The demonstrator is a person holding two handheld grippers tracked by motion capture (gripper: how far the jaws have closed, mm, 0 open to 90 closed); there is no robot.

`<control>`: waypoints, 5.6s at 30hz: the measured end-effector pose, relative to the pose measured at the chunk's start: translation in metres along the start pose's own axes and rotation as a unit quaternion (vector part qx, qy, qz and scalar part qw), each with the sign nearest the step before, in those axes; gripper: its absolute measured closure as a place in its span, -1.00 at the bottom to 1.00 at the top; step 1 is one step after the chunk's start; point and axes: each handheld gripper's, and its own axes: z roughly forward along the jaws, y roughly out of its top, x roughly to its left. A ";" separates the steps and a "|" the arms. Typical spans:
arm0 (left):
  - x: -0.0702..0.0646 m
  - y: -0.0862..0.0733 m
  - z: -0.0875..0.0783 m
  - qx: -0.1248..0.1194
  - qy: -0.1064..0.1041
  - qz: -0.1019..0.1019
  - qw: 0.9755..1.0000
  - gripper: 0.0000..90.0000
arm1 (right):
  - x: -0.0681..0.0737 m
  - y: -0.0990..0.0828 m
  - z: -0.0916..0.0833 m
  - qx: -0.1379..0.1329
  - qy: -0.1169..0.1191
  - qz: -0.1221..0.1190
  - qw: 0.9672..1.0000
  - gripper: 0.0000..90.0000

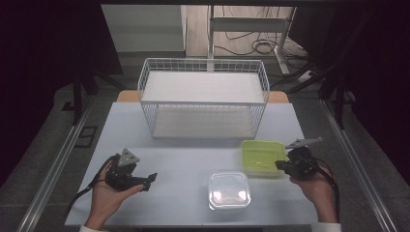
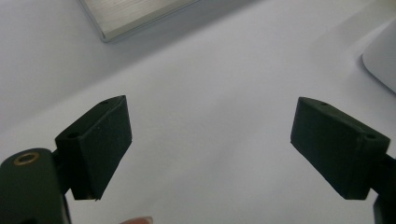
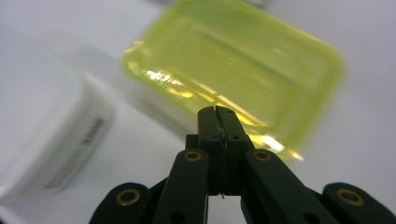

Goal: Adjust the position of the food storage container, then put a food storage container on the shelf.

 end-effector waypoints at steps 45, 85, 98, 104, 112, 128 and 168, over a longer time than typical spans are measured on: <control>-0.001 0.000 0.002 0.008 0.001 0.007 1.000 -0.77 | -0.030 0.005 0.059 0.046 -0.049 0.025 0.997 0.98; -0.001 0.000 0.010 0.020 0.003 0.009 1.000 -0.78 | 0.039 0.070 0.104 -0.011 0.029 -0.087 0.996 0.98; -0.001 0.000 0.010 0.019 0.002 0.009 1.000 -0.78 | 0.055 0.073 0.113 -0.012 0.042 -0.078 0.996 0.98; -0.001 0.000 0.011 0.023 0.001 0.010 1.000 -0.78 | 0.064 0.075 0.119 -0.012 0.045 -0.085 0.995 0.98; 0.000 -0.001 0.011 0.021 0.002 0.009 1.000 -0.78 | 0.067 0.077 0.122 -0.012 0.053 -0.084 0.995 0.98; 0.008 -0.003 0.001 -0.001 -0.008 -0.020 1.000 -0.79 | 0.054 0.069 0.067 -0.077 0.034 -0.025 0.996 0.03; 0.010 0.022 0.003 -0.021 -0.054 -0.066 0.996 -0.50 | 0.036 0.032 0.028 -0.120 0.115 0.057 0.985 -0.35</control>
